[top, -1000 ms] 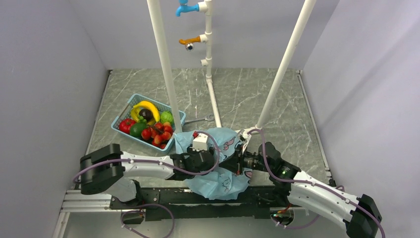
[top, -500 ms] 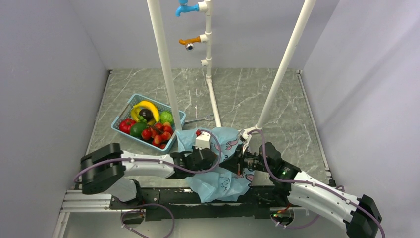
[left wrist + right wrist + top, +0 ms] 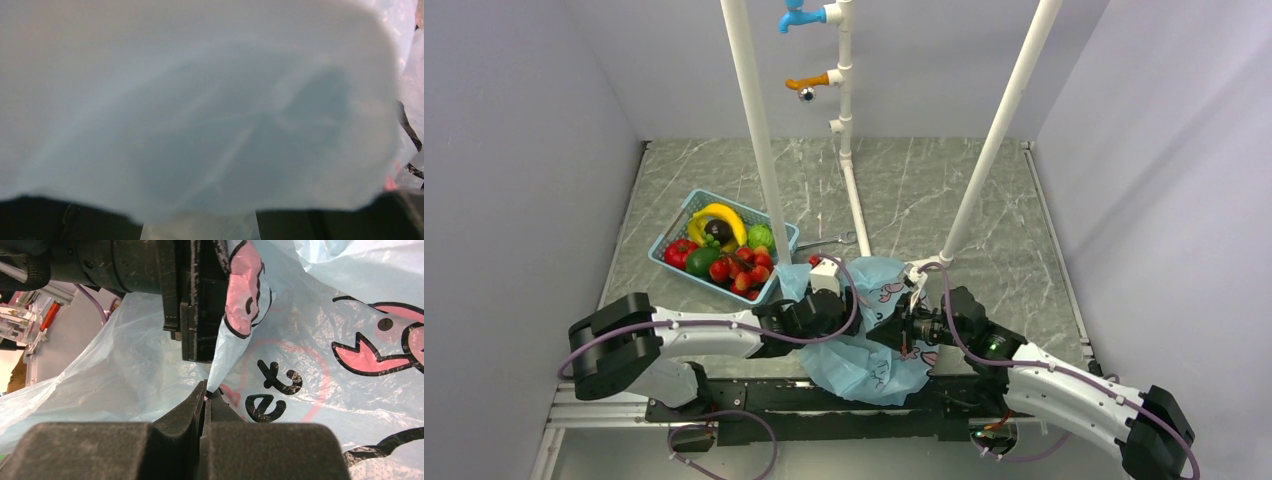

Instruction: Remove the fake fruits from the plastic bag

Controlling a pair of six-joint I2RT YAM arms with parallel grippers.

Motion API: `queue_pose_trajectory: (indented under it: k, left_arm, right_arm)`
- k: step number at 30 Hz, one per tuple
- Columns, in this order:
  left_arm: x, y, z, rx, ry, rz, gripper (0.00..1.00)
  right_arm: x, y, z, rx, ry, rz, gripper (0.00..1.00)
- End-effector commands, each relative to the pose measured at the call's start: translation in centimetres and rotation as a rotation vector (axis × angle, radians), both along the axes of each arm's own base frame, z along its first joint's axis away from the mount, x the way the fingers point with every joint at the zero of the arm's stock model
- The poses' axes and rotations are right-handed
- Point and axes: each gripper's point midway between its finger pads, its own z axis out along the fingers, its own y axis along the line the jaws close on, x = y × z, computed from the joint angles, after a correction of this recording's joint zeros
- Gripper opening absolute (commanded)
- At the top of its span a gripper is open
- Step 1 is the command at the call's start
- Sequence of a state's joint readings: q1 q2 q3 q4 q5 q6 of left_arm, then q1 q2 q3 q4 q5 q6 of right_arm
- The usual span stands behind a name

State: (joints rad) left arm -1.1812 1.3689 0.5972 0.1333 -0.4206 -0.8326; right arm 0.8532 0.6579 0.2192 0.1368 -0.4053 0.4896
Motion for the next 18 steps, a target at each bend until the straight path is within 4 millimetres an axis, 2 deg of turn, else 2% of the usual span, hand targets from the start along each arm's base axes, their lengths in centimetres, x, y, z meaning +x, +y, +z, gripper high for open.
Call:
queue_pose_trajectory:
  k: [1, 4, 11, 15, 18]
  left_arm:
    - [1.1, -1.7, 1.3, -0.088, -0.013, 0.009, 0.73]
    - [2.0, -1.8, 1.0, -0.056, -0.027, 0.036, 0.75]
    - [4.2, -1.1, -1.0, 0.085, -0.074, 0.125, 0.73]
    - [4.6, -1.7, -2.9, 0.148, -0.058, 0.125, 0.73]
    - [4.7, -2.0, -3.9, 0.181, -0.047, 0.122, 0.66]
  right_arm:
    - [0.2, 0.4, 1.9, 0.054, -0.063, 0.019, 0.00]
    - [0.2, 0.4, 2.0, 0.060, -0.066, 0.018, 0.00]
    - [0.2, 0.4, 2.0, 0.057, -0.070, 0.023, 0.00]
    - [0.1, 0.4, 1.7, 0.053, -0.066, 0.024, 0.00]
    - [0.1, 0.2, 1.8, 0.053, -0.068, 0.012, 0.00]
